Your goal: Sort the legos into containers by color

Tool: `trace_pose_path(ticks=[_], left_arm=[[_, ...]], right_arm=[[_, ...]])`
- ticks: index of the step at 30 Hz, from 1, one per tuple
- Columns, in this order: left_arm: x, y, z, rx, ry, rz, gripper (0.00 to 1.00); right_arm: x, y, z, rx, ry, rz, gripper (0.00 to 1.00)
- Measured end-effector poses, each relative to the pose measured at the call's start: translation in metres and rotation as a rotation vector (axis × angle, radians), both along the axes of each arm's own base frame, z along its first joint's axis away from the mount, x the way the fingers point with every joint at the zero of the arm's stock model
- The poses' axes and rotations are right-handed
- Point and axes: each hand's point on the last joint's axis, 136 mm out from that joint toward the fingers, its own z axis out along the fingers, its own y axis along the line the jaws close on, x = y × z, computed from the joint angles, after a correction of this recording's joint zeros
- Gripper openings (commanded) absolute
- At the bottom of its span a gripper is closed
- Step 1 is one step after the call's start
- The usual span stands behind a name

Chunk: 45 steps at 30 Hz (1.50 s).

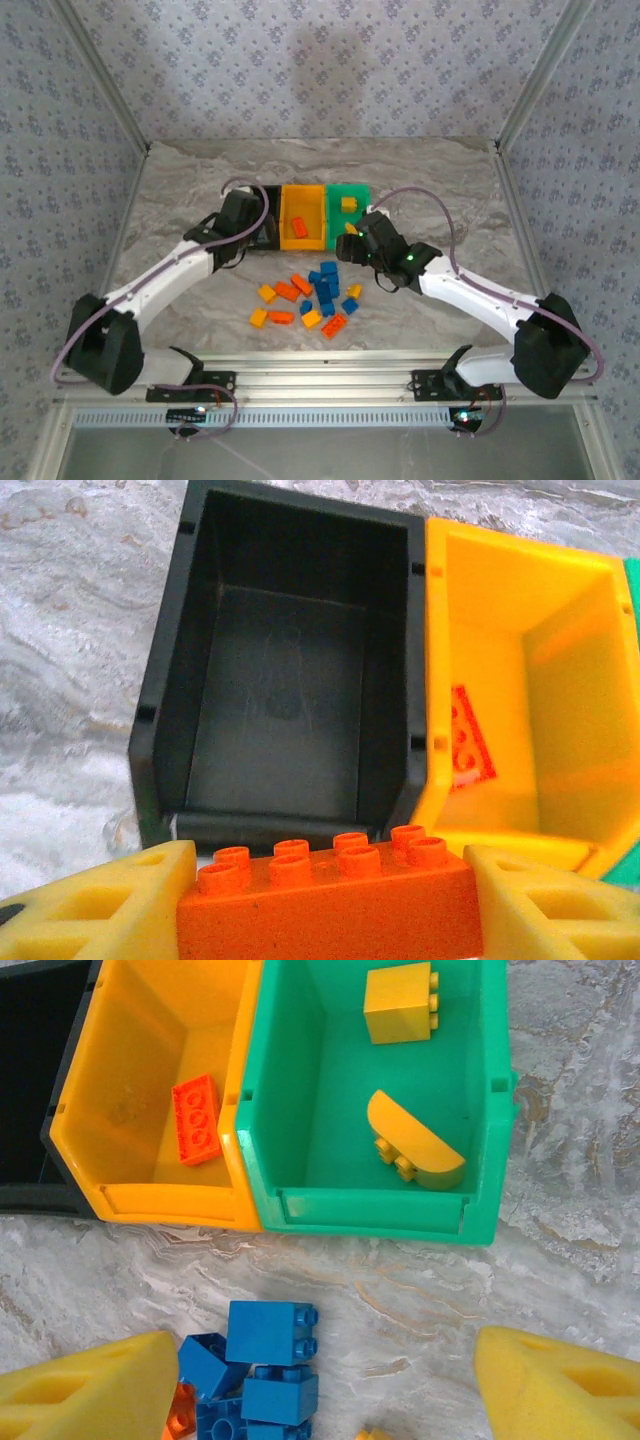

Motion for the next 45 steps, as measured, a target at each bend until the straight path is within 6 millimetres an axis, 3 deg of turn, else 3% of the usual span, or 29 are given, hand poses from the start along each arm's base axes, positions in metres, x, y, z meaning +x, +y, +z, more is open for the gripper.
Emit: trace_pose_path(ticks=[5,9,12,19,23,26,31,34,37,39,45], left_arm=[[0.019,-0.03,0.009,-0.026,0.0,-0.06,0.56],[0.037,-0.071,0.021,-0.052,-0.026,-0.132,0.56],[0.05,-0.093,0.014,-0.056,-0.015,-0.159,0.58],[0.071,-0.112,-0.027,-0.03,0.065,-0.172,0.78],[0.074,-0.12,-0.022,-0.047,0.064,-0.187,0.91],[0.074,-0.13,-0.006,-0.067,0.033,-0.207,0.94],[0.048,-0.138,0.034,-0.155,-0.025,-0.26,0.99],[0.013,-0.132,0.062,-0.212,-0.074,-0.294,0.99],[-0.024,-0.125,0.078,-0.258,-0.117,-0.331,0.99],[-0.049,-0.117,0.075,-0.278,-0.124,-0.347,1.0],[-0.101,-0.079,0.031,-0.268,-0.067,-0.317,1.0]], right_arm=[[-0.002,-0.009,-0.002,0.005,0.001,-0.019,0.8],[-0.003,-0.016,-0.009,-0.004,0.012,-0.032,0.8],[-0.004,-0.018,-0.012,-0.007,0.019,-0.036,0.8],[-0.007,-0.015,-0.016,0.001,0.036,-0.02,0.81],[-0.012,-0.016,-0.025,0.006,0.064,-0.017,0.8],[-0.018,-0.016,-0.034,0.005,0.088,-0.02,0.8],[-0.034,-0.012,-0.052,-0.013,0.133,0.016,0.78],[-0.041,-0.001,-0.06,-0.024,0.154,0.059,0.78],[-0.047,0.01,-0.072,-0.06,0.181,0.105,0.78],[-0.048,0.019,-0.079,-0.082,0.195,0.128,0.78],[-0.034,0.044,-0.09,-0.105,0.202,0.143,0.77]])
